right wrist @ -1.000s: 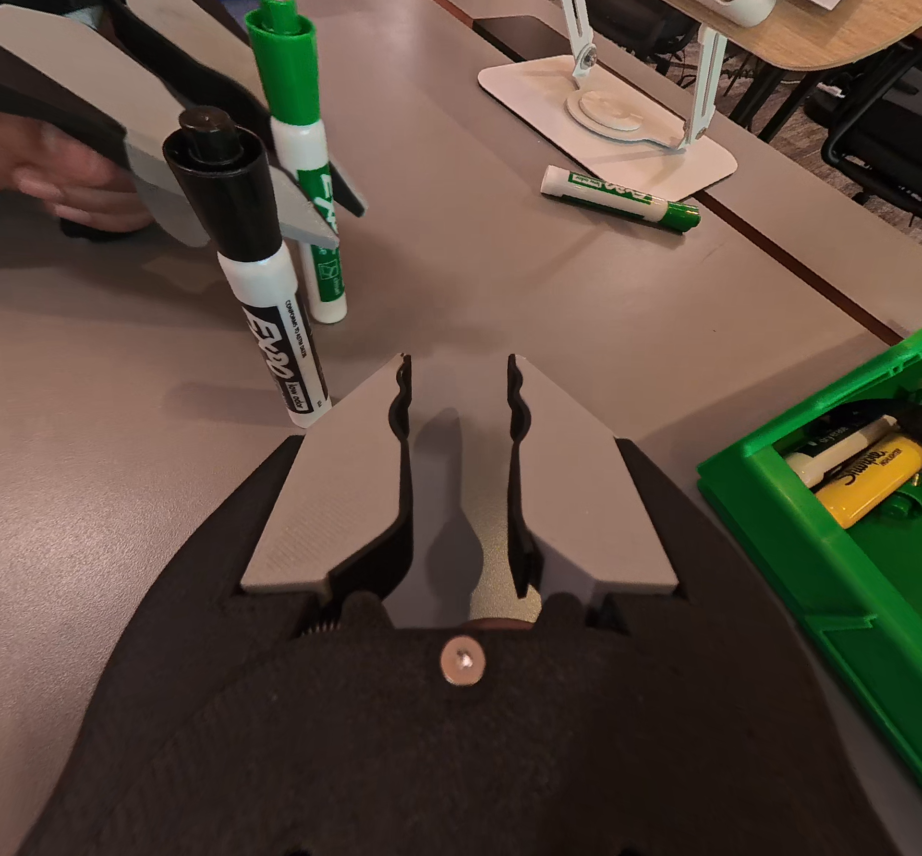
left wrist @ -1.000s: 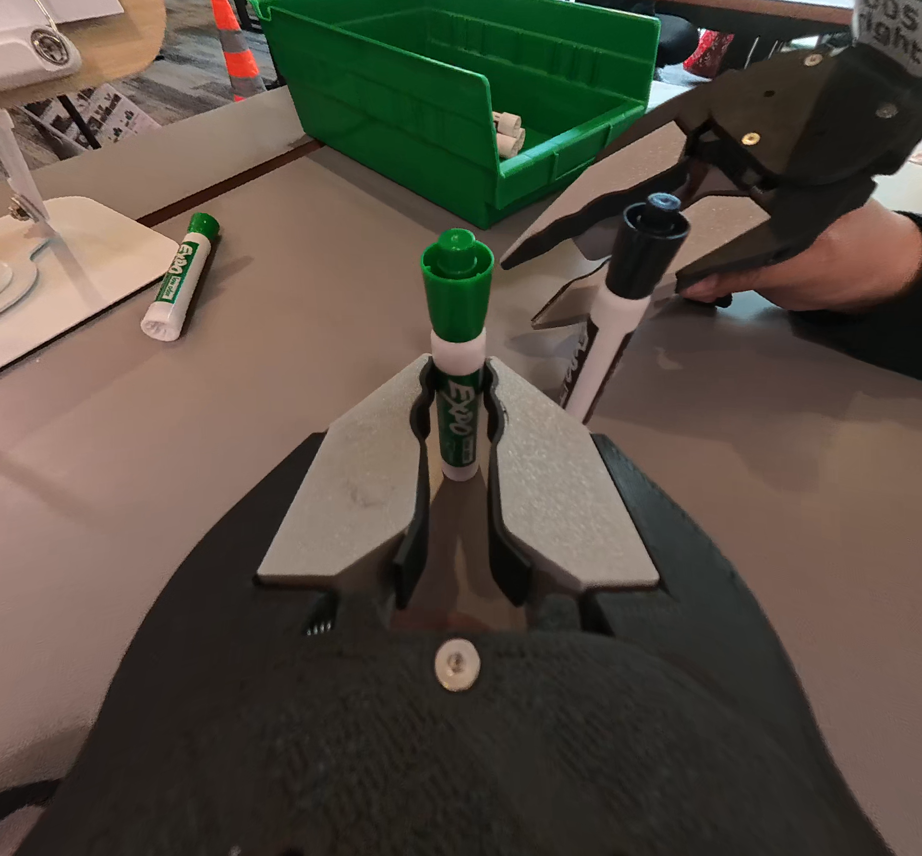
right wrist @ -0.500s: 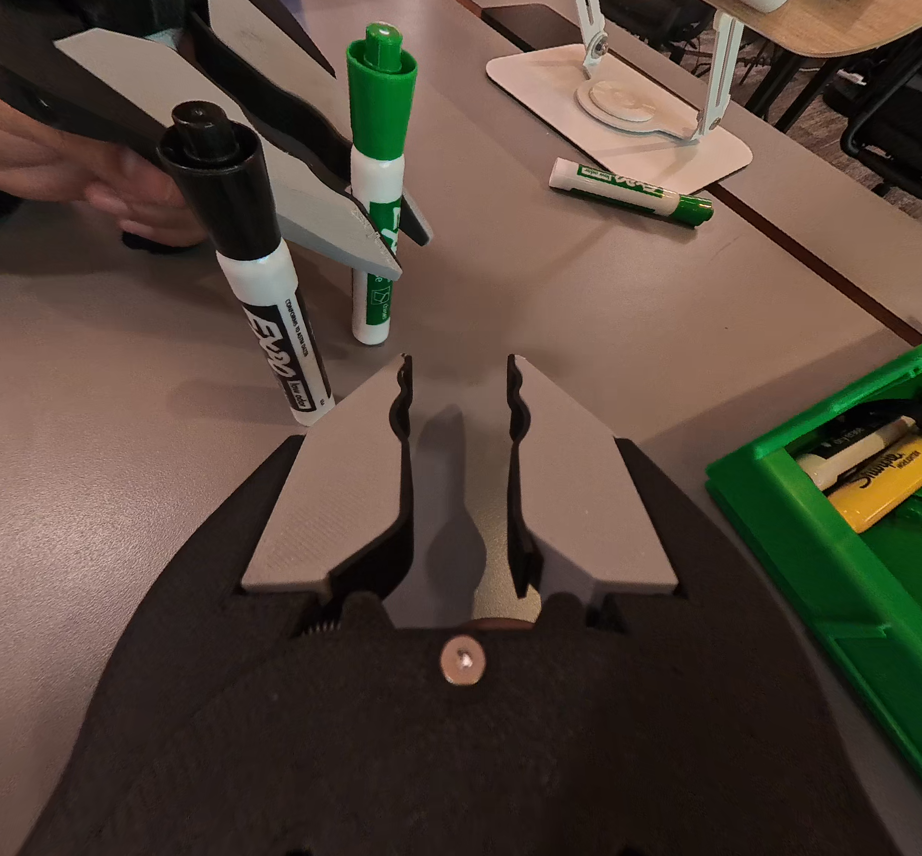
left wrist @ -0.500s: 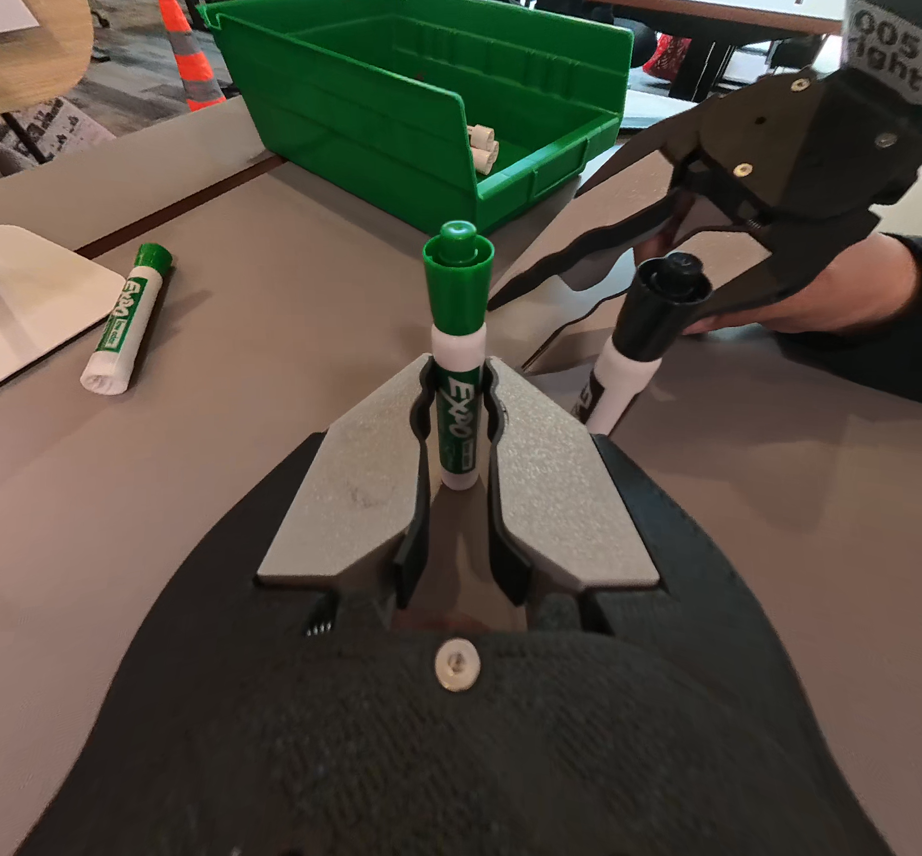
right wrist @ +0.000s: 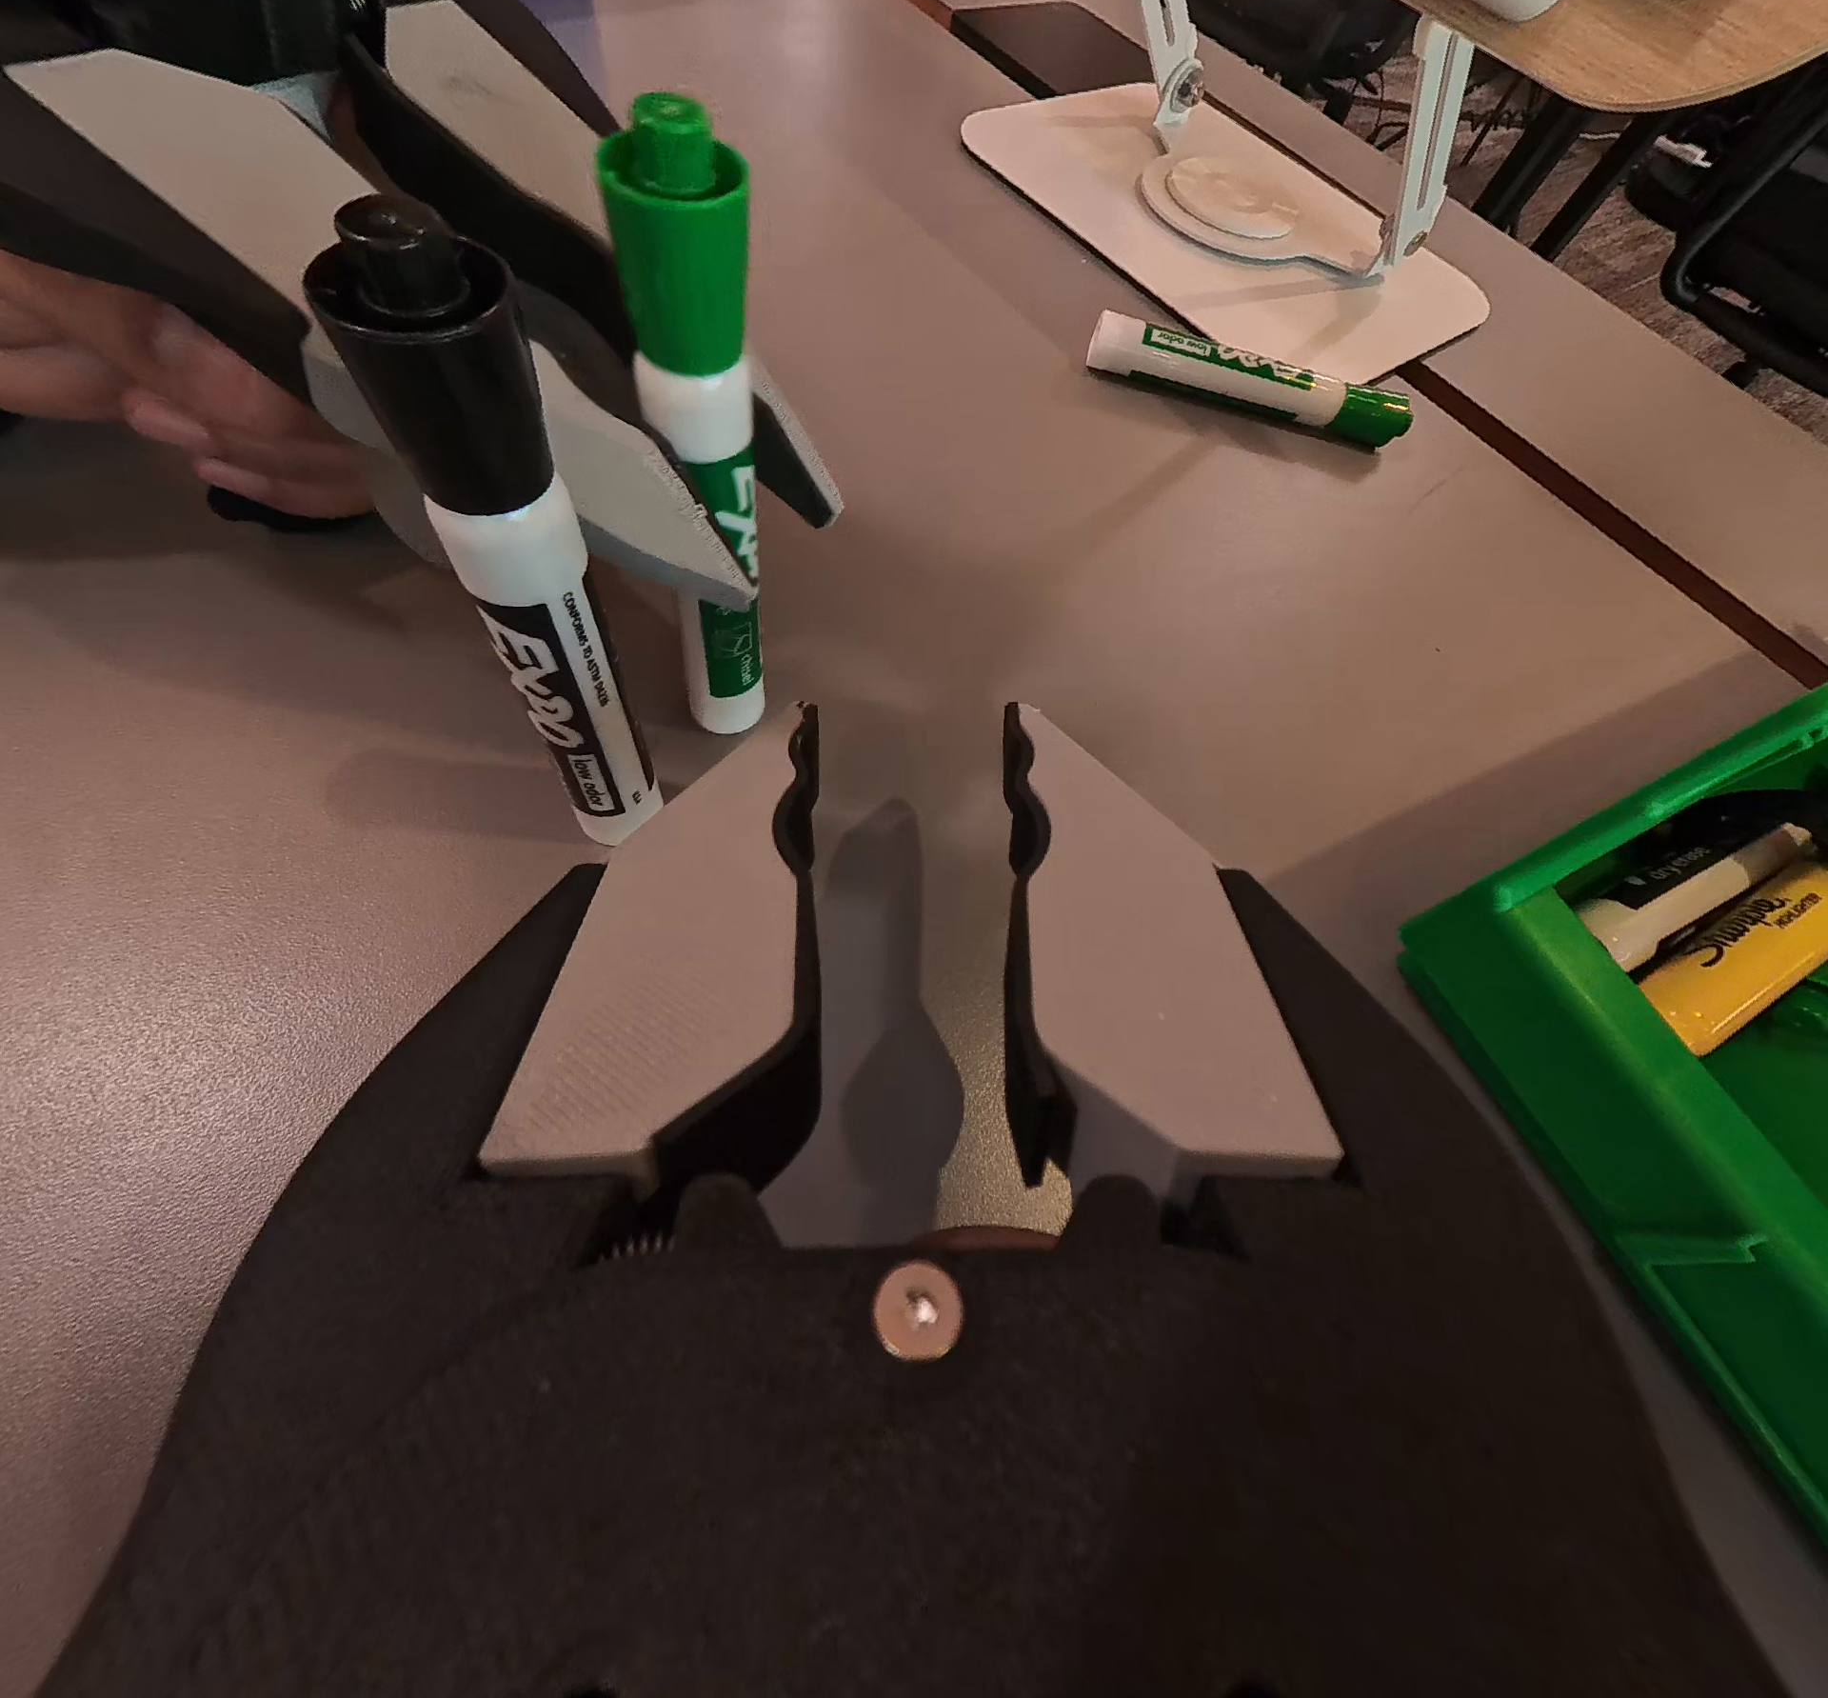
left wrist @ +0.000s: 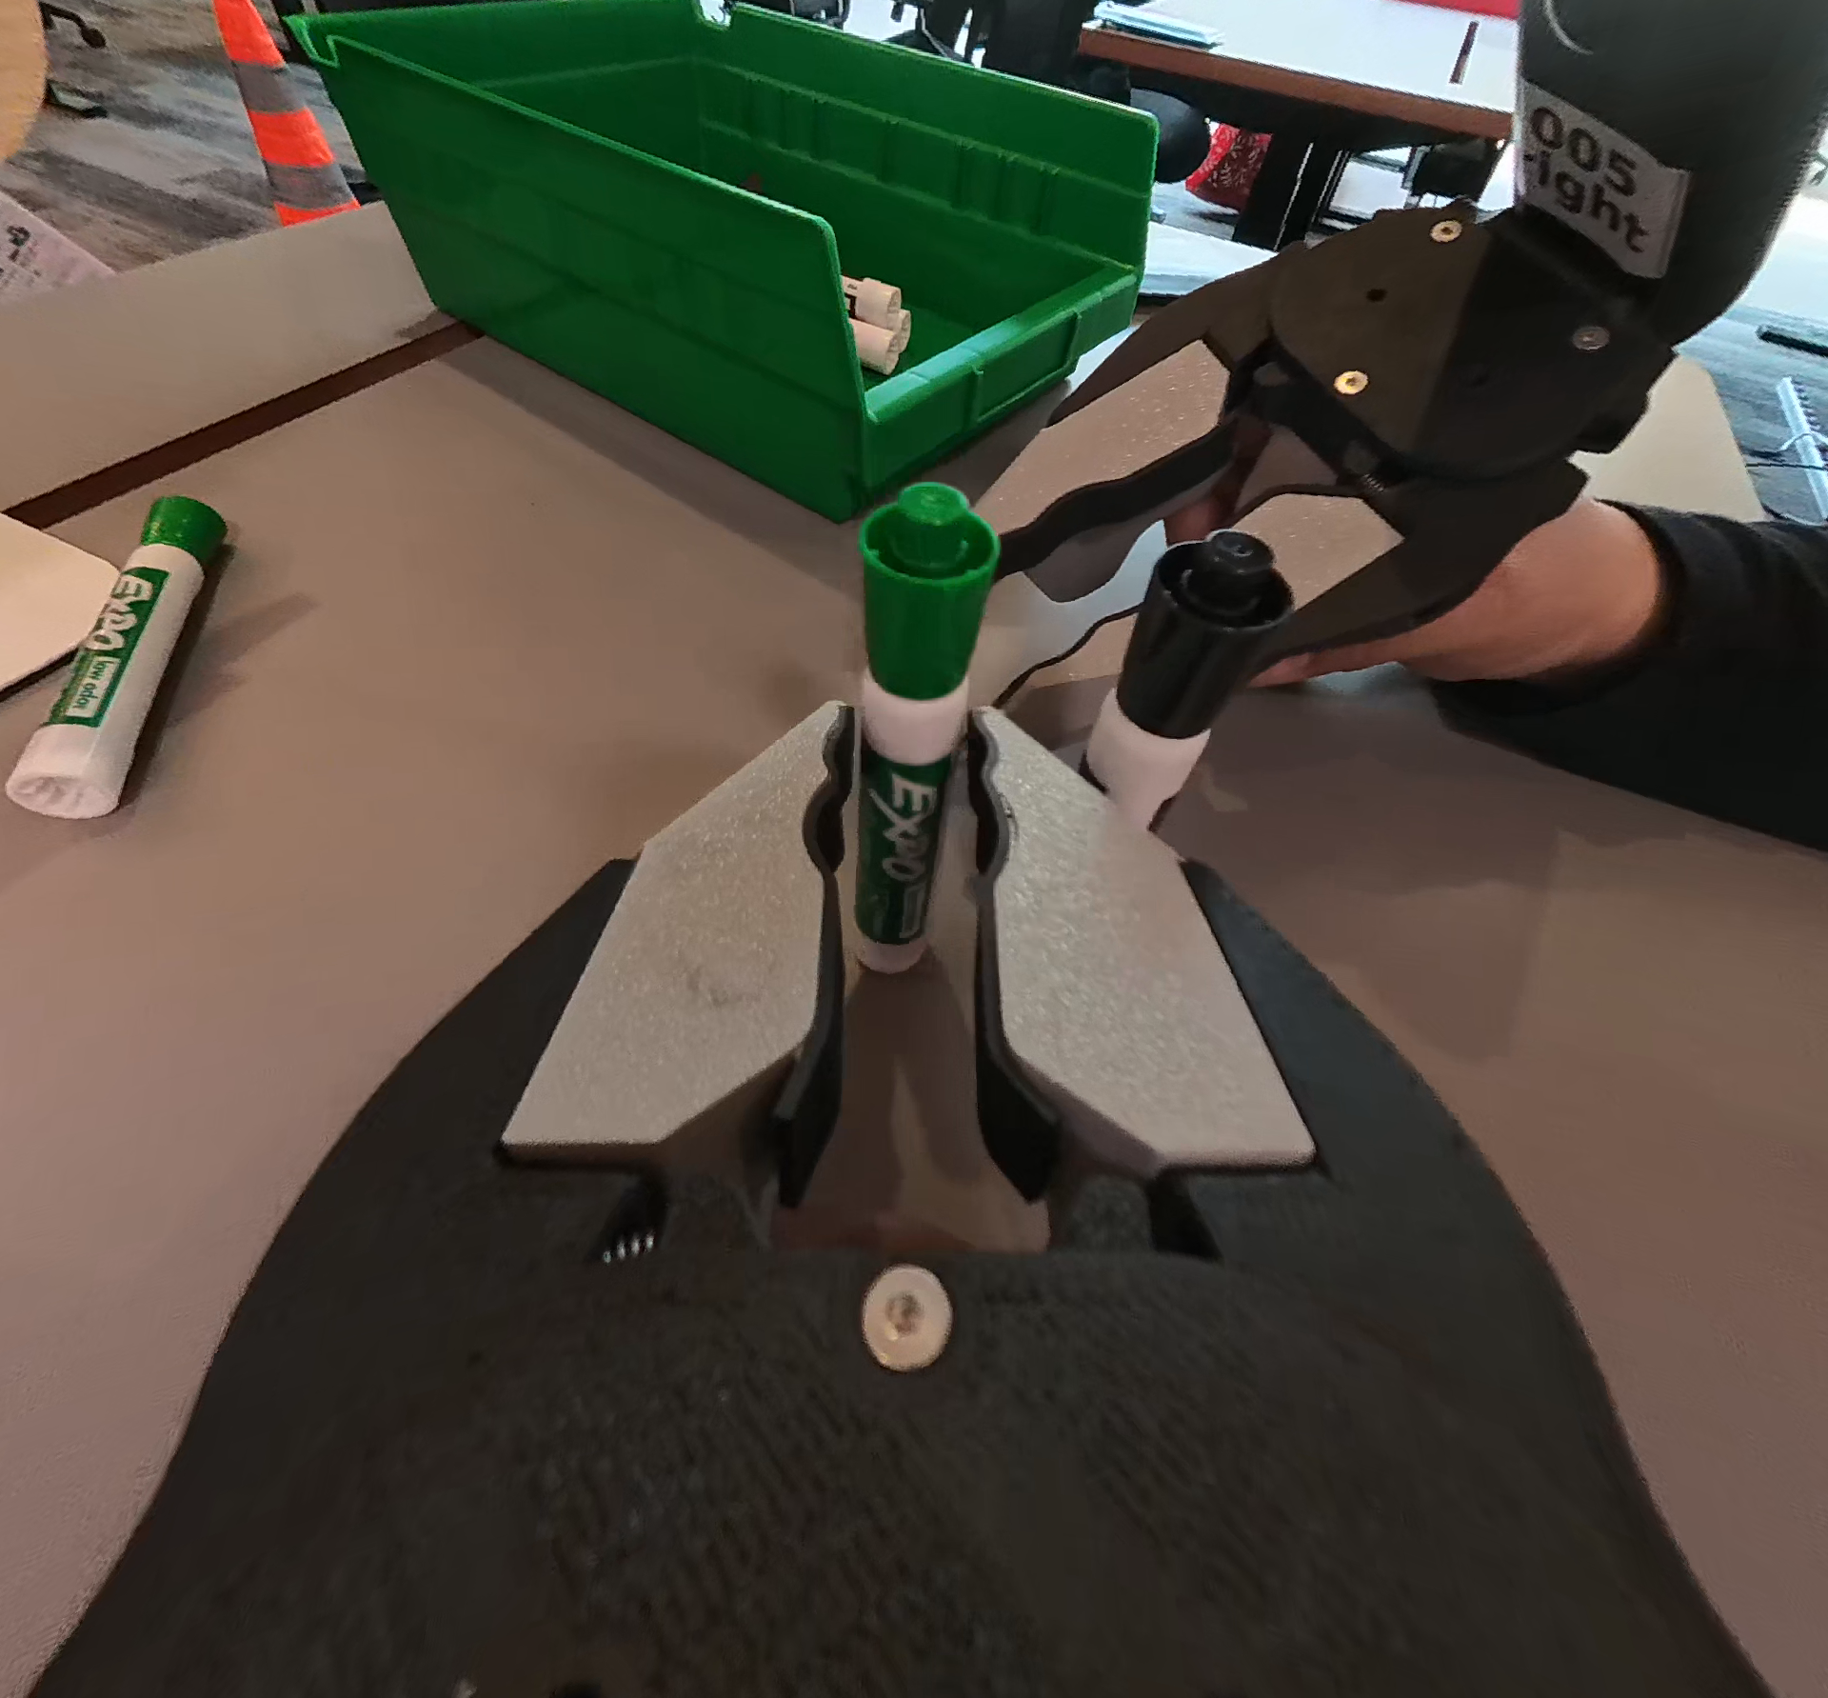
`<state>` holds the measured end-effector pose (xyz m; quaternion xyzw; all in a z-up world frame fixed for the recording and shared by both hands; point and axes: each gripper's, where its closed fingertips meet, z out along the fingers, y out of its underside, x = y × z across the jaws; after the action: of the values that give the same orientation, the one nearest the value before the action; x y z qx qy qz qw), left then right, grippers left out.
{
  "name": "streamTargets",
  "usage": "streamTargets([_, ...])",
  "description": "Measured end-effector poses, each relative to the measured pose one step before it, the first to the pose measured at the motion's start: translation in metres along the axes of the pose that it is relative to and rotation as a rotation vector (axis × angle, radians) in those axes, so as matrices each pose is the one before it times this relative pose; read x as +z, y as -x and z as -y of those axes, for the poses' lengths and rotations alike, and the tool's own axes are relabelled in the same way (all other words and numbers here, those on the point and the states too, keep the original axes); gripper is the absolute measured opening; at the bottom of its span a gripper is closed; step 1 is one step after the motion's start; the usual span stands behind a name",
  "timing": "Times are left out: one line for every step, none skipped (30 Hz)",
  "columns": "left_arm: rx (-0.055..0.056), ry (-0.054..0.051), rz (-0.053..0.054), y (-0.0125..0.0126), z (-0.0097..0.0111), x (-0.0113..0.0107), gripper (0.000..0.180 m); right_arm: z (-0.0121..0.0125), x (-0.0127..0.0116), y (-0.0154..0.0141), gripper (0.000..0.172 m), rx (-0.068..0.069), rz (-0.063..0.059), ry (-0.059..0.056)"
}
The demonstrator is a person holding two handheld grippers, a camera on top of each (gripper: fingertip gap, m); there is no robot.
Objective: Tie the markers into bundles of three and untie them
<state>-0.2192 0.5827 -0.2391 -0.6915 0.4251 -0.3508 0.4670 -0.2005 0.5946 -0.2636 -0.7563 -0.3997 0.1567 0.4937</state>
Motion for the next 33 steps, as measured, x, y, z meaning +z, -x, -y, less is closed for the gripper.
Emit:
streamTargets([-0.0047, 0.0001, -0.0091, -0.00137, -0.00008, 0.00000, 0.020, 0.00015, -0.00010, -0.00013, 0.034, 0.0006, -0.0002, -0.0011])
streamTargets([-0.0025, -0.0006, 0.0002, 0.00002, 0.00005, -0.00010, 0.020, 0.00007, -0.00010, -0.00009, 0.034, 0.0004, -0.0005, -0.0012])
streamTargets([0.0006, -0.0018, 0.0032, 0.00028, 0.00024, -0.00018, 0.021, 0.00014, -0.00020, -0.00008, 0.034, 0.0003, -0.0007, -0.0013])
streamTargets([0.0022, -0.0025, -0.0006, -0.00032, 0.00029, -0.00021, 0.021, 0.00015, -0.00005, -0.00008, 0.034, 0.0002, -0.0001, -0.0008])
streamTargets([0.0009, -0.0018, 0.0000, -0.00029, 0.00017, -0.00034, 0.021, -0.00006, -0.00007, 0.00001, 0.034, 0.0004, 0.0003, 0.0001])
streamTargets([-0.0010, -0.0007, 0.0020, 0.00023, 0.00001, -0.00025, 0.022, -0.00008, 0.00015, 0.00008, 0.034, 0.0002, 0.0004, 0.0004])
streamTargets([-0.0020, 0.0004, 0.0028, 0.00029, -0.00008, -0.00012, 0.024, -0.00004, 0.00003, 0.00001, 0.034, 0.0000, 0.0006, 0.0004])
streamTargets([-0.0021, 0.0006, 0.0000, 0.00008, -0.00024, -0.00024, 0.026, -0.00003, -0.00002, 0.00007, 0.034, 0.0000, 0.0005, 0.0002])
streamTargets([-0.0022, -0.0003, -0.0012, -0.00002, 0.00001, -0.00017, 0.027, -0.00003, -0.00001, 0.00008, 0.034, -0.0002, 0.0007, 0.0002])
streamTargets([-0.0022, -0.0016, 0.0014, 0.00023, 0.00020, -0.00036, 0.028, 0.00010, 0.00005, -0.00001, 0.034, 0.0000, -0.0001, -0.0007])
streamTargets([-0.0019, -0.0022, 0.0018, 0.00034, 0.00009, -0.00059, 0.029, 0.00015, -0.00015, -0.00002, 0.034, 0.0005, 0.0001, -0.0012])
streamTargets([-0.0021, -0.0012, 0.0004, 0.00029, 0.00001, -0.00083, 0.031, 0.00018, -0.00025, -0.00017, 0.034, 0.0012, 0.0003, -0.0013])
streamTargets([-0.0023, 0.0018, -0.0022, 0.00016, -0.00056, -0.00100, 0.032, -0.00007, -0.00029, -0.00011, 0.034, 0.0009, 0.0007, -0.0002])
streamTargets([-0.0015, 0.0045, -0.0013, 0.00043, -0.00109, -0.00134, 0.034, -0.00059, -0.00040, -0.00048, 0.034, -0.0006, 0.0000, 0.0019])
streamTargets([-0.0005, 0.0048, 0.0003, 0.00077, -0.00116, -0.00178, 0.037, -0.00022, -0.00081, -0.00014, 0.034, -0.0026, 0.0040, -0.0006])
streamTargets([0.0015, 0.0055, -0.0027, 0.00048, -0.00158, -0.00243, 0.042, -0.00022, -0.00148, -0.00003, 0.034, -0.0049, 0.0082, -0.0013])
streamTargets([0.0042, 0.0074, -0.0038, 0.00038, -0.00210, -0.00323, 0.047, 0.00011, -0.00213, 0.00045, 0.033, -0.0105, 0.0163, -0.0039])
streamTargets([0.0070, 0.0066, -0.0032, 0.00058, -0.00221, -0.00403, 0.050, 0.00097, -0.00361, 0.00023, 0.028, -0.0126, 0.0203, -0.0086])
streamTargets([0.0101, 0.0062, -0.0064, 0.00001, -0.00238, -0.00476, 0.052, 0.00282, -0.00462, 0.00006, 0.025, -0.0064, 0.0231, -0.0217])
streamTargets([0.0077, 0.0093, -0.0165, -0.00131, -0.00307, -0.00479, 0.056, 0.00421, -0.00492, 0.00351, 0.027, 0.0038, 0.0475, -0.0319])
streamTargets([0.0060, 0.0113, -0.0250, -0.00274, -0.00335, -0.00453, 0.057, 0.00376, -0.00468, 0.00826, 0.028, 0.0153, 0.0778, -0.0280])
streamTargets([0.0046, 0.0058, -0.0139, -0.00119, -0.00241, -0.00387, 0.057, 0.00348, -0.00400, 0.00819, 0.028, 0.0180, 0.0720, -0.0237])
streamTargets([0.0024, -0.0030, -0.0050, 0.00008, -0.00076, -0.00329, 0.058, 0.00325, -0.00275, 0.00720, 0.029, 0.0074, 0.0542, -0.0240])
streamTargets([-0.0027, -0.0118, -0.0044, 0.00021, 0.00104, -0.00274, 0.058, 0.00143, -0.00108, 0.00744, 0.030, 0.0011, 0.0475, -0.0138])
streamTargets([-0.0034, -0.0102, -0.0022, 0.00030, 0.00109, -0.00133, 0.057, -0.00157, 0.00096, 0.00659, 0.030, 0.0002, 0.0382, 0.0079])
streamTargets([-0.0033, 0.0001, -0.0015, 0.00010, -0.00006, -0.00002, 0.057, -0.00351, 0.00300, 0.00508, 0.030, -0.0054, 0.0247, 0.0212])
streamTargets([-0.0007, 0.0092, -0.0037, -0.00054, -0.00129, 0.00080, 0.057, -0.00456, 0.00451, 0.00466, 0.031, -0.0133, 0.0174, 0.0270])
streamTargets([0.0040, 0.0105, -0.0034, -0.00098, -0.00137, 0.00094, 0.057, -0.00529, 0.00516, 0.00364, 0.031, -0.0173, 0.0089, 0.0331])
streamTargets([0.0093, 0.0086, -0.0004, -0.00109, -0.00104, 0.00088, 0.057, -0.00490, 0.00530, 0.00168, 0.031, -0.0162, -0.0038, 0.0318])
streamTargets([0.0129, 0.0075, 0.0001, -0.00142, -0.00100, 0.00078, 0.058, -0.00369, 0.00464, 0.00113, 0.032, -0.0134, -0.0063, 0.0260])
streamTargets([0.0133, 0.0069, -0.0004, -0.00160, -0.00085, 0.00089, 0.057, -0.00191, 0.00327, 0.00072, 0.031, -0.0094, -0.0053, 0.0230])
streamTargets([0.0101, 0.0069, -0.0018, -0.00160, -0.00079, 0.00089, 0.057, 0.00069, 0.00199, -0.00042, 0.028, -0.0016, -0.0102, 0.0017])
streamTargets([0.0060, 0.0076, -0.0029, -0.00158, -0.00083, 0.00109, 0.057, 0.00150, 0.00093, -0.00157, 0.024, 0.0045, -0.0136, -0.0049])
